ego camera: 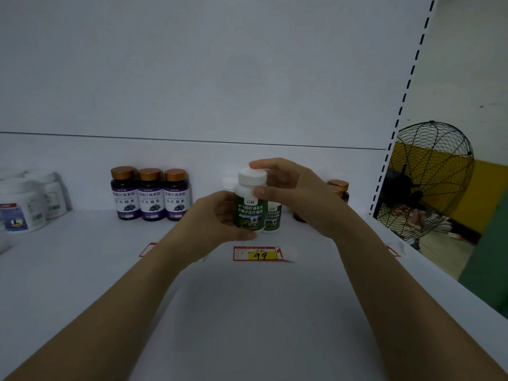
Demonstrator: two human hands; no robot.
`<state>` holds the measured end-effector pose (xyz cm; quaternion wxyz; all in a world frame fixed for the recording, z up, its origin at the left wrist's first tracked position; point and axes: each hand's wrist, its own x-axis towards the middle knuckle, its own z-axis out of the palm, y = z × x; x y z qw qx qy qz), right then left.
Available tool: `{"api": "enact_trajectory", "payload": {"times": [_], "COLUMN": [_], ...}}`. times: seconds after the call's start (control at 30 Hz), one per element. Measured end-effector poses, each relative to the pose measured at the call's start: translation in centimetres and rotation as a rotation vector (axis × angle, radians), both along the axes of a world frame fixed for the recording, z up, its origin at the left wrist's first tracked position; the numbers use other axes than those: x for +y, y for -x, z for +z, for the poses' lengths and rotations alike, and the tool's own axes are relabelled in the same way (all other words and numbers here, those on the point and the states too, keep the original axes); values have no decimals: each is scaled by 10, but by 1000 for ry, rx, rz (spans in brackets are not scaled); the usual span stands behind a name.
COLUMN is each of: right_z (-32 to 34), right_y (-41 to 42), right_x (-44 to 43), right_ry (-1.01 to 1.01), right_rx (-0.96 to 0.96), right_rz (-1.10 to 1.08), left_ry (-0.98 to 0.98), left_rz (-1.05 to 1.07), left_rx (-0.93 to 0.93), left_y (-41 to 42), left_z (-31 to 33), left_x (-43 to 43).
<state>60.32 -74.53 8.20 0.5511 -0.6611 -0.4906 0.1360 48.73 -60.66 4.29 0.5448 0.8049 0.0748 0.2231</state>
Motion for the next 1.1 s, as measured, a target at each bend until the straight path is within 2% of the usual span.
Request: {"api": "enact_trajectory", "payload": {"times": [0.13, 0.23, 0.33, 0.4, 0.5, 0.63, 0.8, 1.1], "right_z": [5, 26, 60, 82, 99, 88, 56, 23], "right_y": [0, 0, -5, -11, -25, -49, -72, -76], "right_x": [-1, -4, -6, -6, 3, 30, 47, 62], "right_ry": [167, 312, 363, 337, 355, 483, 563, 687], "right_rx": [-258, -484, -559, -545, -624, -763, -739, -609], "right_rz": [-182, -293, -337, -372, -446, -546, -622, -573], "left_ry": [-170, -207, -221, -358, -579, -923, -967, -967], "left_rz": [2, 10, 26, 32, 2, -60, -90, -90], "left_rx": [41, 33, 32, 169, 399, 477, 549, 605], "left_y": [-3, -7, -11, -12, -15, -16, -17, -21], "left_z": [-7, -10, -10, -13, -22, -31, -36, -42], "left_x": [-2, -4, -8, -13, -19, -23, -19, -16]}}
